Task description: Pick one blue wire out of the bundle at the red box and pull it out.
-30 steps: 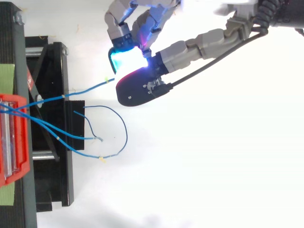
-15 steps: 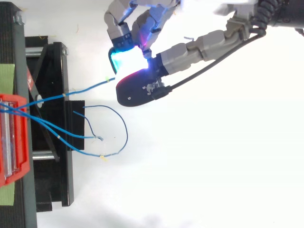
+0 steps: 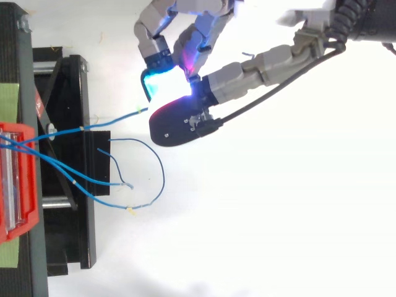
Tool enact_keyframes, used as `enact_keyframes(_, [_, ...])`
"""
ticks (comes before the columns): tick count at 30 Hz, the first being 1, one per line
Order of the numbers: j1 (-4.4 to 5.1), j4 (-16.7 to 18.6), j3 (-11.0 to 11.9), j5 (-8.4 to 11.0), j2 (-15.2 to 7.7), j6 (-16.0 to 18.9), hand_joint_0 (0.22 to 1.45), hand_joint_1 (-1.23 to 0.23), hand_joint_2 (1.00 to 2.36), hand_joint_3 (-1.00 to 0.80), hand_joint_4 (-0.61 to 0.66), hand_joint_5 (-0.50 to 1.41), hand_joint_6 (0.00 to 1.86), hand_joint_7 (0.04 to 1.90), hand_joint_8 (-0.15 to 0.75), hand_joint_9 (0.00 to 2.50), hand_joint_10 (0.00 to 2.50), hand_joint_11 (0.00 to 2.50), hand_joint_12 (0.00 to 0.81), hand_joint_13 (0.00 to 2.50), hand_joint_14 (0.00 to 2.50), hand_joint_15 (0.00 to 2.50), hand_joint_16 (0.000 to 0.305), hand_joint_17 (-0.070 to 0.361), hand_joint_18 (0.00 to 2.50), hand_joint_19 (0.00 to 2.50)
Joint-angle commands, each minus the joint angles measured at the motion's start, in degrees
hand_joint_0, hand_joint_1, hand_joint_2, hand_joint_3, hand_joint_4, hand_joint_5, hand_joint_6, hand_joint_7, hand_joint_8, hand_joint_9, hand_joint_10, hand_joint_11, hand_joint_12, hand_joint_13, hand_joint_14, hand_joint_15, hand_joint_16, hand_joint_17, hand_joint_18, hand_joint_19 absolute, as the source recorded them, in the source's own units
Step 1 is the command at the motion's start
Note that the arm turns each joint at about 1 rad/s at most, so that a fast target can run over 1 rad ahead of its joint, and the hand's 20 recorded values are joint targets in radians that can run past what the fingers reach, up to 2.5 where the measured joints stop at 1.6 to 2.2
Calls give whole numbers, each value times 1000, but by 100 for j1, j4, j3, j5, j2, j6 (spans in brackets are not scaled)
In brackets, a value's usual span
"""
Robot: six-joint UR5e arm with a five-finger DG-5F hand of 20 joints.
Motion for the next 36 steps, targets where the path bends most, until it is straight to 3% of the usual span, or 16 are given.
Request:
enact_keyframes(1, [31, -9, -2, -14, -6, 24, 628, -768, 1011, 130, 9, -113, 941, 1388, 379, 1047, 15, 630, 464, 830, 21, 569, 66, 149, 718, 541])
enact_keyframes(8, [128, 0, -142, -14, -6, 630, 632, -764, 1006, 138, -6, -110, 945, 1369, 389, 1061, 15, 637, 474, 852, 19, 582, 69, 155, 743, 516])
enact_keyframes(10, [154, 18, -213, -23, 3, 1052, 633, -763, 1005, 138, -12, -109, 946, 1360, 393, 1064, 14, 635, 477, 860, 21, 594, 70, 157, 748, 503])
enact_keyframes(14, [189, 26, -371, -31, 3, 1527, 636, -763, 1004, 130, -7, -109, 947, 1345, 391, 1065, 16, 629, 474, 863, 19, 582, 70, 157, 731, 498])
enact_keyframes(19, [207, 70, -722, -49, 3, 1615, 636, -763, 1004, 129, -6, -108, 947, 1330, 393, 1095, 14, 656, 468, 885, 21, 594, 67, 152, 758, 505])
enact_keyframes(33, [207, 299, -969, -31, -6, 1544, 633, -769, 1001, 122, 4, -103, 941, 1324, 405, 1134, 18, 661, 458, 932, 22, 639, 67, 150, 783, 515])
enact_keyframes(36, [207, 527, -1390, -31, -6, 1544, 629, -766, 1012, 120, 0, -100, 939, 1324, 410, 1161, 15, 676, 461, 951, 22, 657, 67, 151, 791, 512])
